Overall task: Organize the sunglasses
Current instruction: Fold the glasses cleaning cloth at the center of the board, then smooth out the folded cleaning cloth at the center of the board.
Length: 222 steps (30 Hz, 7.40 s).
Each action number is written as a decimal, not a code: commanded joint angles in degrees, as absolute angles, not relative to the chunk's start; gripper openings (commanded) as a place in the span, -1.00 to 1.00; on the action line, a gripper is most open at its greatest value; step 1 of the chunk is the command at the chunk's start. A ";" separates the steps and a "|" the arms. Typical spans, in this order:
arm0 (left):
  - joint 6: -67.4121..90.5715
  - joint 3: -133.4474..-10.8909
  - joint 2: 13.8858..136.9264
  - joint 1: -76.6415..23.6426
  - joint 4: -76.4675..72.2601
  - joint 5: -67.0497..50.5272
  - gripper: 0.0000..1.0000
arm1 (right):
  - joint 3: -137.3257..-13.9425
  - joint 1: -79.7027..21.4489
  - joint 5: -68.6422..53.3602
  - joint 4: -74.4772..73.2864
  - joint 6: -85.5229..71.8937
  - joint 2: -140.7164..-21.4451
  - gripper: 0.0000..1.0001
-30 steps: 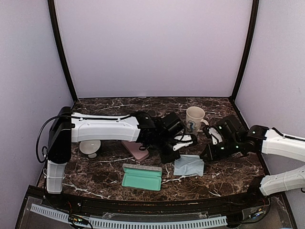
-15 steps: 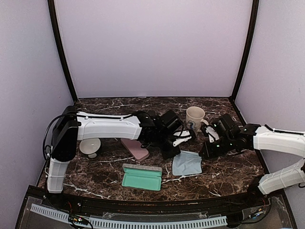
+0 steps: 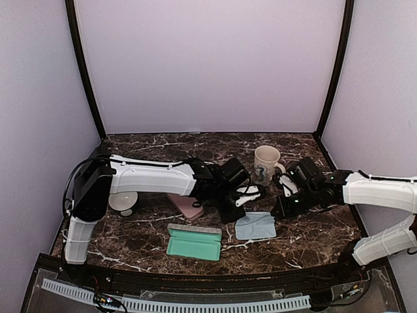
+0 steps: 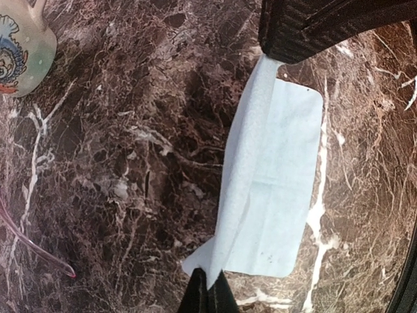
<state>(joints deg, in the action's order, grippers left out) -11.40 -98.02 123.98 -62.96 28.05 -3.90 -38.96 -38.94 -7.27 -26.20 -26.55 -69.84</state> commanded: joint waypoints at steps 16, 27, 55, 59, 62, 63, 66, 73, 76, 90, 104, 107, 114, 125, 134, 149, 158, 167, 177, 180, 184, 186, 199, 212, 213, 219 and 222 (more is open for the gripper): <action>-7.51 -93.74 120.50 -64.86 25.83 1.12 -0.91 | -36.07 -38.41 -7.32 -23.45 -27.86 -68.93 -1.00; -9.46 -94.79 120.31 -64.71 25.10 -0.29 -0.95 | -38.39 -38.41 -6.88 -23.40 -26.65 -70.18 -1.00; -13.47 -95.09 120.04 -61.66 21.21 -1.51 -1.00 | -41.56 -36.61 -7.12 -22.57 -24.06 -74.28 -1.00; -13.81 -95.82 120.02 -61.05 20.95 -1.18 -1.00 | -42.43 -36.29 -6.78 -22.67 -23.30 -75.50 -1.00; -14.12 -96.31 120.05 -60.92 20.75 -1.73 -1.00 | -43.07 -35.93 -6.76 -22.76 -22.82 -76.06 -1.00; -14.15 -96.35 120.06 -60.97 20.74 -1.94 -1.00 | -43.25 -35.87 -6.84 -22.76 -22.64 -76.22 -1.00; -13.89 -96.06 120.05 -60.97 20.92 -2.72 -1.00 | -43.33 -35.77 -7.18 -23.07 -22.15 -76.78 -1.00; -12.09 -93.46 119.69 -61.82 21.70 -3.79 -1.00 | -42.00 -35.77 -8.31 -24.60 -21.74 -76.71 -1.00; -11.38 -92.22 119.05 -62.68 21.15 -3.72 -1.00 | -41.11 -35.82 -9.04 -25.16 -22.03 -76.04 -1.00; -9.05 -88.18 117.59 -64.88 19.44 -3.15 -1.00 | -35.57 -36.67 -10.89 -24.33 -26.87 -72.77 -0.98; -7.67 -86.94 117.53 -67.23 19.80 -2.42 -1.00 | -32.73 -40.62 -9.44 -23.79 -30.44 -70.79 -0.93; -7.15 -86.37 117.59 -67.79 19.65 -2.63 -1.00 | -32.38 -40.87 -8.76 -23.82 -30.66 -70.71 -0.93; -6.42 -84.91 117.59 -68.70 19.25 -2.56 -1.00 | -32.41 -41.21 -8.45 -24.06 -30.67 -70.81 -0.88; -7.10 -86.00 117.51 -69.41 21.91 -4.20 -0.78 | -32.43 -41.54 -7.96 -24.87 -31.85 -67.10 -0.49; -6.90 -86.05 115.46 -69.70 22.05 -6.44 -0.48 | -32.43 -41.28 -4.35 -24.43 -32.59 -66.62 -0.43; -3.25 -87.42 117.78 -63.56 16.79 -6.34 -0.36 | -31.48 -37.65 -5.71 -17.07 -31.95 -73.09 -0.63; -4.49 -89.38 121.08 -63.45 16.45 -6.56 -0.35 | -29.51 -37.28 -6.74 -15.11 -32.84 -73.66 -0.64; -3.94 -89.41 122.54 -63.45 15.12 -5.63 -0.33 | -28.34 -37.31 -7.54 -13.70 -33.40 -73.37 -0.65; -3.78 -90.31 124.00 -63.24 15.21 -2.89 -0.39 | -28.18 -37.25 -7.73 -12.20 -33.49 -74.36 -0.69; -3.99 -90.51 124.42 -63.19 15.30 -2.98 -0.39 | -28.27 -37.24 -7.65 -12.30 -33.44 -74.49 -0.72; -4.38 -90.46 124.90 -63.19 15.72 -3.01 -0.39 | -28.28 -37.18 -7.38 -12.34 -33.32 -74.58 -0.77; -4.48 -90.35 125.21 -63.19 15.96 -2.48 -0.39 | -28.36 -37.18 -7.37 -12.35 -33.24 -74.68 -0.81; -5.56 -89.87 125.25 -63.14 16.72 -0.29 -0.41 | -30.13 -36.31 -6.56 -14.00 -31.63 -74.53 -1.00; -6.86 -90.09 125.29 -63.15 16.88 0.64 -0.41 | -31.49 -34.95 -6.65 -15.55 -30.33 -74.23 -1.00; -6.79 -90.16 125.33 -63.19 16.92 0.57 -0.41 | -31.24 -34.92 -7.25 -15.42 -30.51 -73.92 -1.00; -6.50 -90.26 125.31 -63.28 16.99 0.35 -0.41 | -28.68 -34.91 -9.78 -12.64 -32.90 -72.19 -0.68; -6.58 -90.35 125.30 -63.27 16.98 0.35 -0.41 | -28.06 -34.94 -9.82 -11.87 -33.22 -72.43 -0.65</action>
